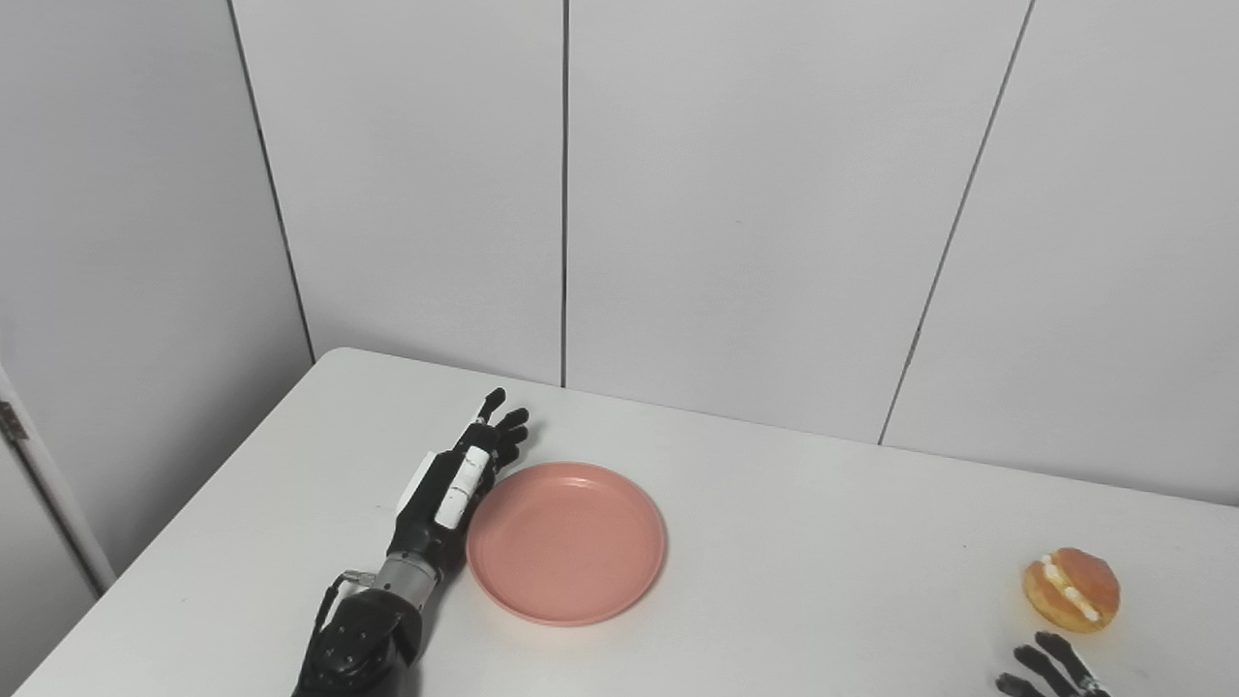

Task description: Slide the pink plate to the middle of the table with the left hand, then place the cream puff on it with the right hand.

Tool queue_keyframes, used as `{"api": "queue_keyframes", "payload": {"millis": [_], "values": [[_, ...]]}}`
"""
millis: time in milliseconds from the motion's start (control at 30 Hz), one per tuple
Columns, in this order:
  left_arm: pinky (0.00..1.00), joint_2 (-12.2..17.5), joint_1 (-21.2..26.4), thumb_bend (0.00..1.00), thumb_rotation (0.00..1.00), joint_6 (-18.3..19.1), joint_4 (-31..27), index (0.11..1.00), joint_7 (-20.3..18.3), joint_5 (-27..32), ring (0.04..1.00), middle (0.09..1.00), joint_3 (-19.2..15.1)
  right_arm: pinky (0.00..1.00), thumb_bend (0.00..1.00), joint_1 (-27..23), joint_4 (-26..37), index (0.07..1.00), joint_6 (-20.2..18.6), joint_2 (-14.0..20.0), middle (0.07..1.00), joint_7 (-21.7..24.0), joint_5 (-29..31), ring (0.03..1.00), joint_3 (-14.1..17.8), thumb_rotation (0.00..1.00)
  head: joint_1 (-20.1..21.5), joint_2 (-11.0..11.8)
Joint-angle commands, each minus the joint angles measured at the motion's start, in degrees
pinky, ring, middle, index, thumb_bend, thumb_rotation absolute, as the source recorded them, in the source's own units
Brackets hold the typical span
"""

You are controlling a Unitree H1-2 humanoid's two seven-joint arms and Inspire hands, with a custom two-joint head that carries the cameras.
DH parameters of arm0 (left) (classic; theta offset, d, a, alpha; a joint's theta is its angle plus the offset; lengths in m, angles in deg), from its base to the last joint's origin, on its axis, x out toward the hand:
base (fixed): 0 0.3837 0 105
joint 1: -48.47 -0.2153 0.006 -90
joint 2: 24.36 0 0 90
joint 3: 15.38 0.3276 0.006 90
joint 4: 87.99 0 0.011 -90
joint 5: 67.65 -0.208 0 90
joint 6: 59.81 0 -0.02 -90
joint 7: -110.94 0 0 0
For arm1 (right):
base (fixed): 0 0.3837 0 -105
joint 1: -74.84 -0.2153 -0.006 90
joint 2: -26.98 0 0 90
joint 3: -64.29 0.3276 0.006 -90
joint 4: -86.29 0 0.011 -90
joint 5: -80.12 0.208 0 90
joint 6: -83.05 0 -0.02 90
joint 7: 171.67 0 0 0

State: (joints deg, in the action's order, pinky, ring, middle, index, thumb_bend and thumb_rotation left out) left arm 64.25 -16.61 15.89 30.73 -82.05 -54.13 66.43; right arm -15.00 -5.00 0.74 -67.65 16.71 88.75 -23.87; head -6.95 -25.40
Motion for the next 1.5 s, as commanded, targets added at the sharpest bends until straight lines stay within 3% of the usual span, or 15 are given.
{"api": "queue_keyframes", "payload": {"millis": [0, 200, 367, 633, 867, 1067, 1233, 1467], "values": [[0.96, -1.54, -1.09, 0.92, 0.89, 0.25, 0.51, 0.986, -1.36, 0.72, 0.941, 0.919, 0.8, 0.76, 0.86, 1.67, -0.07, 0.884, -3.04, -0.75, 0.859, 0.86, -0.41, 0.79, -1.39, 1.0, 0.62, -0.39], [0.88, -2.18, -1.26, 0.94, 0.87, 1.67, 0.13, 0.981, -2.4, 0.77, 0.933, 0.913, 1.87, 0.75, 0.88, 1.55, 0.51, 0.877, -3.65, -1.31, 0.854, 0.36, -0.91, 0.782, -1.87, 1.0, 2.05, -1.06], [0.96, -2.64, -1.05, 0.96, 0.87, 1.66, 0.84, 0.981, -3.71, 0.43, 0.938, 0.909, 2.95, 0.74, 0.89, 1.34, 0.94, 0.879, -3.96, -1.8, 0.851, -0.31, -1.56, 0.777, -2.45, 1.0, 3.67, -1.82], [0.92, -4.12, -1.19, 1.0, 0.86, 1.86, 1.6, 0.976, -4.11, -0.32, 0.919, 0.899, 4.8, 0.73, 0.89, 1.23, 2.89, 0.861, -5.84, -2.84, 0.84, -1.77, -2.75, 0.767, -3.69, 1.0, 7.12, -3.27], [0.88, -6.45, -1.88, 0.97, 0.88, 2.29, -0.64, 0.977, -2.97, -2.18, 0.905, 0.902, 6.23, 0.73, 0.89, 1.24, 4.92, 0.862, -7.83, -3.85, 0.847, -3.15, -4.28, 0.768, -4.9, 1.0, 9.99, -4.46], [0.89, -8.43, -2.19, 0.99, 0.87, 3.37, -2.7, 0.987, -2.77, -1.33, 0.916, 0.926, 5.91, 0.73, 0.89, 0.99, 5.91, 0.858, -9.2, -4.87, 0.843, -3.86, -5.46, 0.768, -5.78, 1.0, 12.23, -5.14], [0.96, -9.94, -2.23, 0.93, 0.86, 3.6, -2.79, 0.983, -2.65, -0.43, 0.932, 0.931, 4.94, 0.73, 0.9, 0.89, 6.48, 0.856, -9.9, -5.45, 0.843, -4.41, -6.74, 0.768, -6.51, 1.0, 13.68, -5.42], [0.92, -11.13, -2.02, 0.96, 0.86, 3.19, -2.95, 0.986, -1.84, -1.06, 0.932, 0.918, 5.02, 0.74, 0.9, 0.62, 7.56, 0.859, -11.29, -6.35, 0.85, -4.9, -7.55, 0.777, -7.54, 1.0, 16.21, -6.36]]}}
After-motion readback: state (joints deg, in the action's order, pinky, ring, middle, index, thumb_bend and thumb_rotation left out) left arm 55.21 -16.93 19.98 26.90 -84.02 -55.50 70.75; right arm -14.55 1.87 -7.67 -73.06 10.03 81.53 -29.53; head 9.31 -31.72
